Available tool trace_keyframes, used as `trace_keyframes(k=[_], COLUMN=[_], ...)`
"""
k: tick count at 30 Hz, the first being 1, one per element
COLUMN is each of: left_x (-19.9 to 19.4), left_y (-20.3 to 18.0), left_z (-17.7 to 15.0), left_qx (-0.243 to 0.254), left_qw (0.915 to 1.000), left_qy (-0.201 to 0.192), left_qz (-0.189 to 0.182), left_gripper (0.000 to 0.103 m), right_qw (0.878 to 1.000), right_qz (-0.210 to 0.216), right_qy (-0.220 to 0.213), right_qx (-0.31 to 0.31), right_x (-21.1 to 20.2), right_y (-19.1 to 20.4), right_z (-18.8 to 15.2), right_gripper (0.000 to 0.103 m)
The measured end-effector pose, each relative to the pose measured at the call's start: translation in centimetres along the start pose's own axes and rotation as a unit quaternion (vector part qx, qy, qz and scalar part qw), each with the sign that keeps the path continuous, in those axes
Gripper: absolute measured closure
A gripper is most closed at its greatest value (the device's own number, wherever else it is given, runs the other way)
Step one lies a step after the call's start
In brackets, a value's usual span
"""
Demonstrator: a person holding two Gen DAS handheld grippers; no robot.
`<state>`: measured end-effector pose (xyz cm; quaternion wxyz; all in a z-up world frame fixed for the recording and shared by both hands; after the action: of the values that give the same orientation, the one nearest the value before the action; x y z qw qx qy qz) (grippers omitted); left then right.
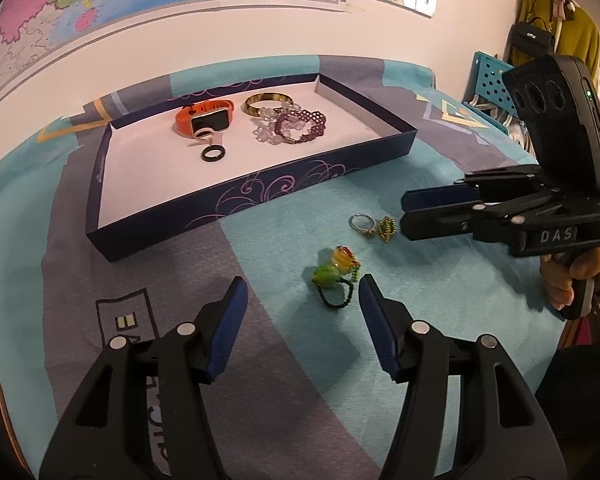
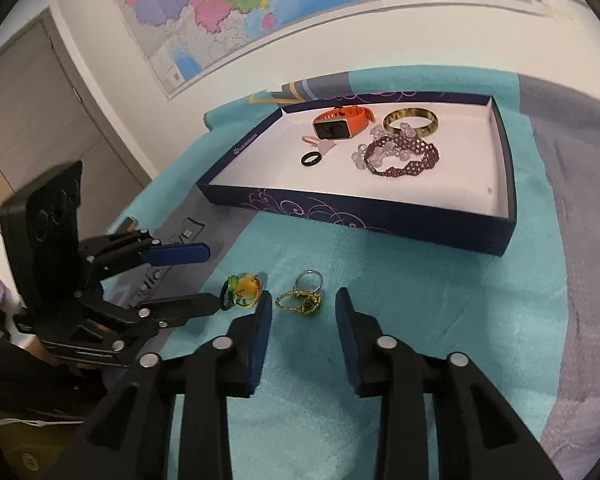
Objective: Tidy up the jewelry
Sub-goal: 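Grasp the green bead pendant with the left tool while the right tool grasps the gold keyring charm, then carry the green pendant and gold keyring with both tools over the box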
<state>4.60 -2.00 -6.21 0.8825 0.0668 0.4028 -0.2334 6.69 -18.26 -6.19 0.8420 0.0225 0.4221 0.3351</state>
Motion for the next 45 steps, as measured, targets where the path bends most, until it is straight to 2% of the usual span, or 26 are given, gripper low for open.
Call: trace_keyframes(k=[4,8,10,13,20,23,25,33,45], left_x=[0.0,0.4,0.6,0.8,1.3,1.4,1.4,0.8,-1.2], left_y=[-0.4,-0.6,-0.5,-0.5,-1.0,-0.9,-0.8,-0.7,0.1], left_z=[0.0,-0.1,-0.1,0.0,0.2,0.2,0.2,-0.1,0.6], left_qx=[0.003,0.004,0.002,0.000,0.010,0.010,0.008,0.002,-0.013], left_qw=[0.9999,0.9998,0.9996,0.9995,0.9992,0.9992,0.9993,0.9994,0.9996], left_qy=[0.002,0.008,0.012,0.013,0.020,0.022,0.023,0.018,-0.011], left_qz=[-0.011,-0.019,-0.024,-0.030,-0.033,-0.031,-0.029,-0.030,-0.021], left_gripper=[0.047,0.054,0.058,0.063,0.067,0.077,0.080,0.080,0.080], right_qw=[1.000,0.999,0.998,0.997,0.998,0.998,0.999,0.999,0.999], right_qz=[-0.011,-0.028,-0.036,-0.041,-0.038,-0.033,-0.032,-0.027,-0.027], right_qy=[0.007,0.020,0.026,0.027,0.023,0.020,0.018,0.008,-0.016], right_qx=[-0.018,-0.040,-0.050,-0.057,-0.051,-0.043,-0.039,-0.025,-0.017], right_x=[0.7,1.4,1.6,1.6,1.0,0.7,0.5,-0.1,-1.1], right_y=[0.5,0.9,1.1,1.4,1.4,1.3,1.2,1.0,0.9], right_z=[0.3,0.4,0.2,0.0,-0.2,-0.3,-0.4,-0.3,0.6], right_gripper=[0.071,0.072,0.081,0.082,0.088,0.090,0.090,0.092,0.092])
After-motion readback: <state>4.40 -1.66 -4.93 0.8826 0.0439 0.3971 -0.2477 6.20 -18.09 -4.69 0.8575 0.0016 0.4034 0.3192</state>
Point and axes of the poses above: each gripper's, at about its wrist camera, not at the fingertips, and x roughly the way its jaws point, y to its left, z to its top, the point moved 4 cm from there along x, roughly the way its jaws point, and after that the axes turned 1 degree about -z, right-handed, at the moved point
